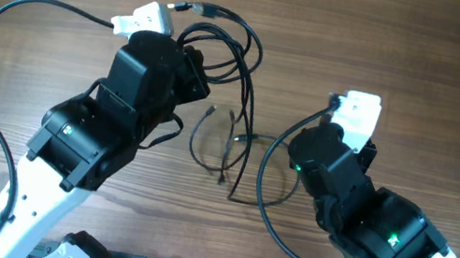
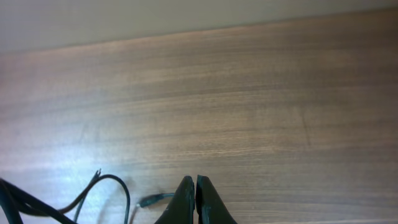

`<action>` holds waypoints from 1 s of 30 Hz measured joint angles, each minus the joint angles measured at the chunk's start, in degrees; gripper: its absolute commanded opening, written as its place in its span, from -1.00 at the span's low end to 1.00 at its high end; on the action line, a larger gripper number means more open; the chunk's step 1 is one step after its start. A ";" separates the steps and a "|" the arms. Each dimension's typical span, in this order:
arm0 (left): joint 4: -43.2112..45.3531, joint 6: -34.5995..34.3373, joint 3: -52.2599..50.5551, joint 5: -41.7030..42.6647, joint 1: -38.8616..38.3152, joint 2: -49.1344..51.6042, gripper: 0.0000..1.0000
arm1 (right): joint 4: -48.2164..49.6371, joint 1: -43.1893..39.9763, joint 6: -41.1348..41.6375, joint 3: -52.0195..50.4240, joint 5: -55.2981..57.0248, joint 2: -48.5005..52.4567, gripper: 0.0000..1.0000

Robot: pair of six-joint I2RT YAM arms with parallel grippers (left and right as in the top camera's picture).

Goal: Untangle cables

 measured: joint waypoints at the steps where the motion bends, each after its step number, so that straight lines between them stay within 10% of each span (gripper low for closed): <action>1: -0.02 0.52 0.00 -0.13 0.00 0.00 -0.92 | 0.09 0.00 1.27 0.00 0.37 0.00 -0.91; 5: -1.49 5.33 0.00 0.46 0.00 0.00 -0.92 | 4.76 0.00 -0.13 0.00 0.20 0.00 -0.92; 15: -2.51 25.46 0.00 12.98 0.00 0.00 -0.92 | 21.05 0.00 -40.57 0.00 -34.45 -0.02 -0.62; 30: -2.47 32.00 0.00 21.44 0.00 0.00 -0.92 | 21.05 0.00 -48.81 0.00 -37.97 0.02 -0.91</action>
